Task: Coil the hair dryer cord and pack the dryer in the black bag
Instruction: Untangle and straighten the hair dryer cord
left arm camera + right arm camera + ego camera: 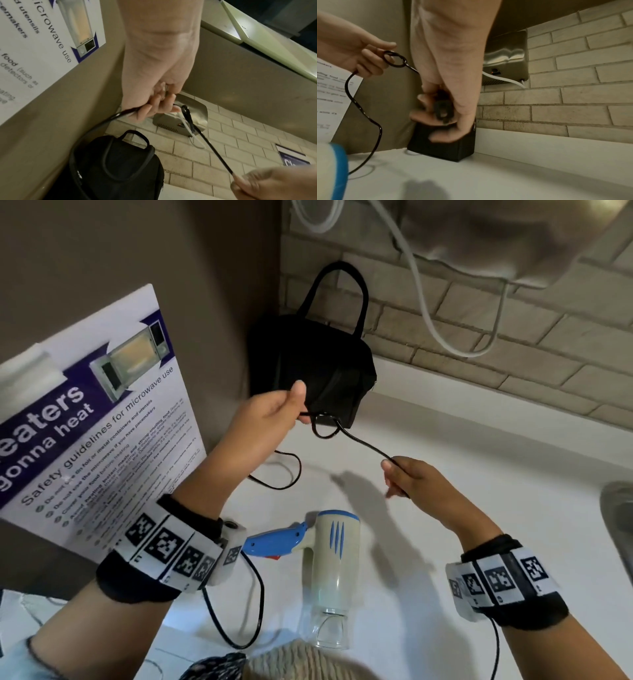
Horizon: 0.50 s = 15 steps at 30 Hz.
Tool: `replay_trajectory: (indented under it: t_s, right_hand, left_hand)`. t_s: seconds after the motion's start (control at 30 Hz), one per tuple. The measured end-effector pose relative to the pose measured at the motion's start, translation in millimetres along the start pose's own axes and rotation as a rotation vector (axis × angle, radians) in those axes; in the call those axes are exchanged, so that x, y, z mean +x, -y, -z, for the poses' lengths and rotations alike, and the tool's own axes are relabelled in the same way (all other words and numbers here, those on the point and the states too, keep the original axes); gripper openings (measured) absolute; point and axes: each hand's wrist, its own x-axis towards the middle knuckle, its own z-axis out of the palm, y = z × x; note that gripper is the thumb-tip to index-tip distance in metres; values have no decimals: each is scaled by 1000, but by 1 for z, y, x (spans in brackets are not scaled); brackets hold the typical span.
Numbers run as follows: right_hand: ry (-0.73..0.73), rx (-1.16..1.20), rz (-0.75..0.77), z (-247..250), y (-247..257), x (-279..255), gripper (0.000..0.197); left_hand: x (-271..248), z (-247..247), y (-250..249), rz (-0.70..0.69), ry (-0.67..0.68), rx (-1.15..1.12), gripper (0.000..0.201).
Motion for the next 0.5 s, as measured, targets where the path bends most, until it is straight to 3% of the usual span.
replay_trajectory:
  t_s: [0.1, 0.2, 0.3, 0.5]
  right_hand:
    - [-84, 148, -47, -1, 1, -3, 41]
    - [-147, 281, -64, 0, 2, -2, 32]
    - [-218, 391, -54, 2, 0, 1, 15]
    - [-305, 323, 22, 3, -1, -3, 10]
  left_hand:
    - [-3, -5, 9, -22, 92, 82, 36]
    - [0, -10, 20, -84, 50, 162, 16]
    - [3, -14, 25, -130, -7, 251, 21]
    - [4, -17, 30, -175, -9, 307, 28]
